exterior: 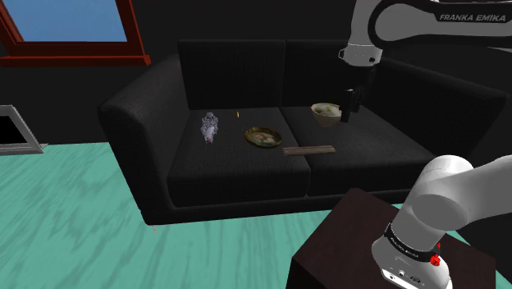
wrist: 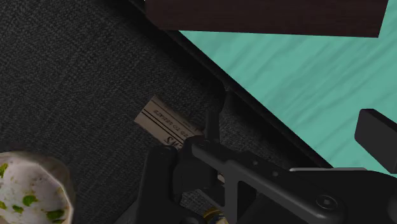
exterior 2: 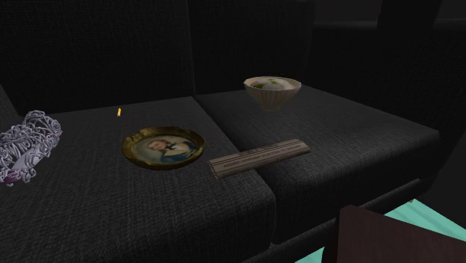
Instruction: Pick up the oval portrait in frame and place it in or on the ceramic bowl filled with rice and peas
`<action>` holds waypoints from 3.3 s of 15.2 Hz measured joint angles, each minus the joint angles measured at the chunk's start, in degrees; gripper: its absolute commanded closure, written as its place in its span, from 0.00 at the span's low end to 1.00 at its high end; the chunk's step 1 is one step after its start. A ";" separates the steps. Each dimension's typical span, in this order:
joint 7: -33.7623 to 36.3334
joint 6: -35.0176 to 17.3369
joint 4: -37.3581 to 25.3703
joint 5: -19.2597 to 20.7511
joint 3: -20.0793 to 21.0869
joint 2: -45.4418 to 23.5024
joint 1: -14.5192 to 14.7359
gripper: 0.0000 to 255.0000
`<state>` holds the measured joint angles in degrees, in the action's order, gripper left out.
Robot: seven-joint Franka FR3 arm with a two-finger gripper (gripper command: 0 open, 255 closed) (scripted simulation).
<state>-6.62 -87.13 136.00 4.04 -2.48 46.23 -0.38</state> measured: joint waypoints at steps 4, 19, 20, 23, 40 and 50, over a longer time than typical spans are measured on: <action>-3.47 -5.28 2.56 2.21 -0.28 -1.23 1.16 0.00; -21.49 -47.07 10.09 19.18 -1.35 -21.68 6.33 0.00; -22.04 -49.87 10.25 20.72 -1.20 -23.41 6.31 0.00; -23.19 -58.06 9.36 26.03 -0.63 -29.47 5.91 0.00; -16.35 -74.04 3.30 45.25 0.42 -46.65 2.65 0.00; -16.34 -74.06 3.29 45.27 0.43 -46.65 2.65 1.00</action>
<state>-22.95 -161.19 139.29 49.31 -2.05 -0.42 2.28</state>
